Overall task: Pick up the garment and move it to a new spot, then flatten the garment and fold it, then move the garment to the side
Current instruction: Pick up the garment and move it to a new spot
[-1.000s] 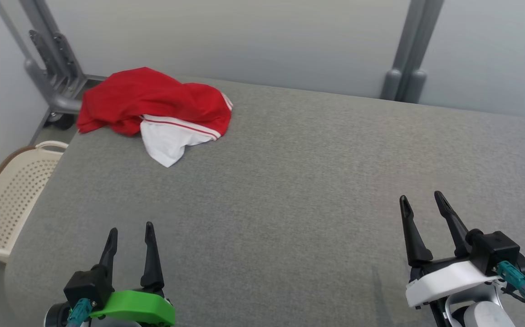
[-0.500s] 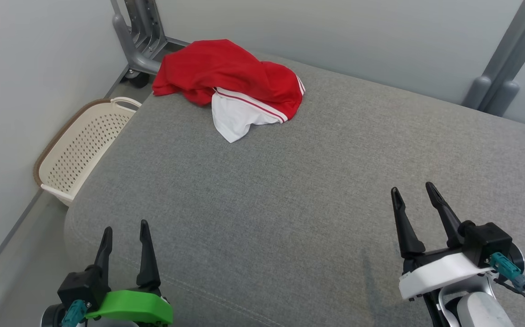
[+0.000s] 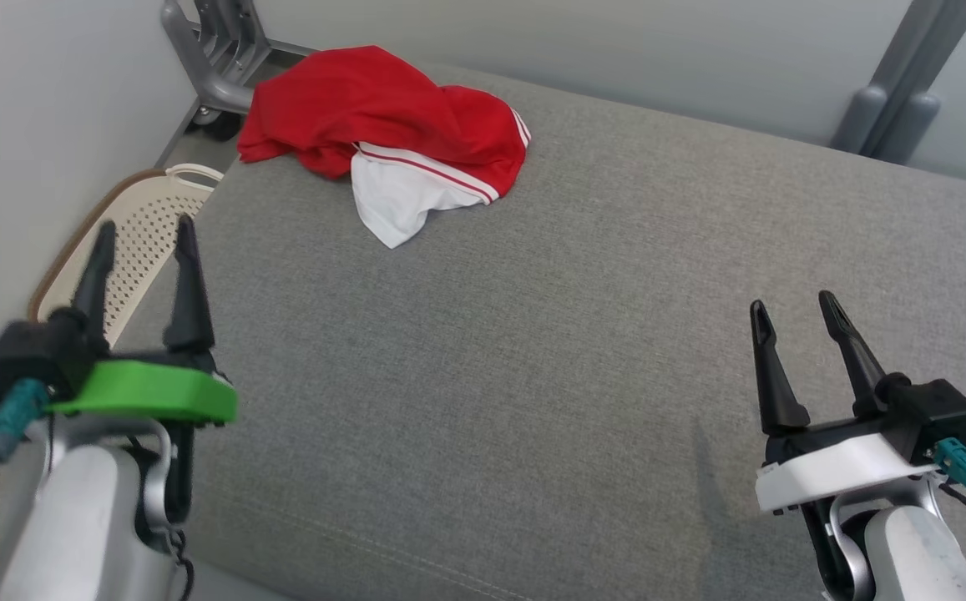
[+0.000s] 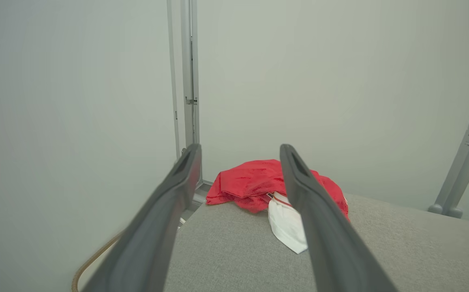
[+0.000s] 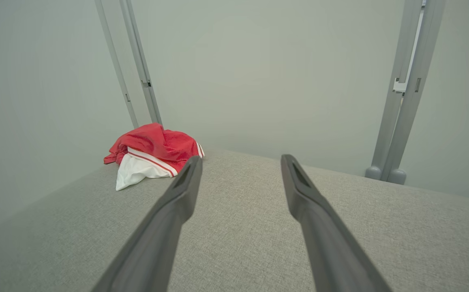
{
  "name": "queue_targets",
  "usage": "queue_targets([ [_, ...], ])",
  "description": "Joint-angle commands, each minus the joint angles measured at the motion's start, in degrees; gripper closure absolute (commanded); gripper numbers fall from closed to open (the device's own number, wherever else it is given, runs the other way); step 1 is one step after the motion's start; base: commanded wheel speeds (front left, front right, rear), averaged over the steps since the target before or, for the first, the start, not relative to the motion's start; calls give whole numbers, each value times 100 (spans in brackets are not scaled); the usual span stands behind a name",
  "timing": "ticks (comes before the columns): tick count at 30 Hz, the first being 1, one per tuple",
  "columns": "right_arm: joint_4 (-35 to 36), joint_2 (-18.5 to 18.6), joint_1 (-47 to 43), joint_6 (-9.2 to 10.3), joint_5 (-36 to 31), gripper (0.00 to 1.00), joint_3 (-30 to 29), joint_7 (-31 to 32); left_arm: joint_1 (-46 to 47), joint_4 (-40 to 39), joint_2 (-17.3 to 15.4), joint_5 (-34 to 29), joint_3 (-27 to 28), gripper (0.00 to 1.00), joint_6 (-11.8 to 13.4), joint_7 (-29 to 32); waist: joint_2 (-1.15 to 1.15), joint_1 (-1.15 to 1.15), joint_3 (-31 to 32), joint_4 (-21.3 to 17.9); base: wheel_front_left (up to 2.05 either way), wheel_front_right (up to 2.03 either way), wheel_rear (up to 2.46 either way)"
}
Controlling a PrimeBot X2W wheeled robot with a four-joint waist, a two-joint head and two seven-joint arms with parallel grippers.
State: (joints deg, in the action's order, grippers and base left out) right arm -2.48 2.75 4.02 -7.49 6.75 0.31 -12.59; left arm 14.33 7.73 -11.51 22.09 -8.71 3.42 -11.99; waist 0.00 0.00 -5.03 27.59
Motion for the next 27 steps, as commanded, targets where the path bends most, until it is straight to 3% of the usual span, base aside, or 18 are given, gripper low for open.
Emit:
queue_targets([
  [1, 91, 28, 106, 1, -72, 0, -41, 27, 386, 21, -142, -9, 55, 0, -66, 108, 0, 0, -318, -306, 0, 0, 0],
  [14, 956, 26, 1161, 1, -619, 0, -128, 284, 2845, 1166, -1241, -94, 230, 0, -533, 1108, 0, 0, -1917, -1719, 0, 0, 0],
  [21, 1335, 24, 1454, 0, -756, 0, -129, 376, 3739, 2421, -1365, -48, 47, 0, -804, 1382, 0, 0, -2553, -2272, 0, 0, 0],
  [27, 1482, 22, 1494, 0, -803, 0, -108, 403, 4170, 3289, -1251, -51, -256, 0, -962, 1440, 0, 0, -2782, -2450, 0, 0, 0],
])
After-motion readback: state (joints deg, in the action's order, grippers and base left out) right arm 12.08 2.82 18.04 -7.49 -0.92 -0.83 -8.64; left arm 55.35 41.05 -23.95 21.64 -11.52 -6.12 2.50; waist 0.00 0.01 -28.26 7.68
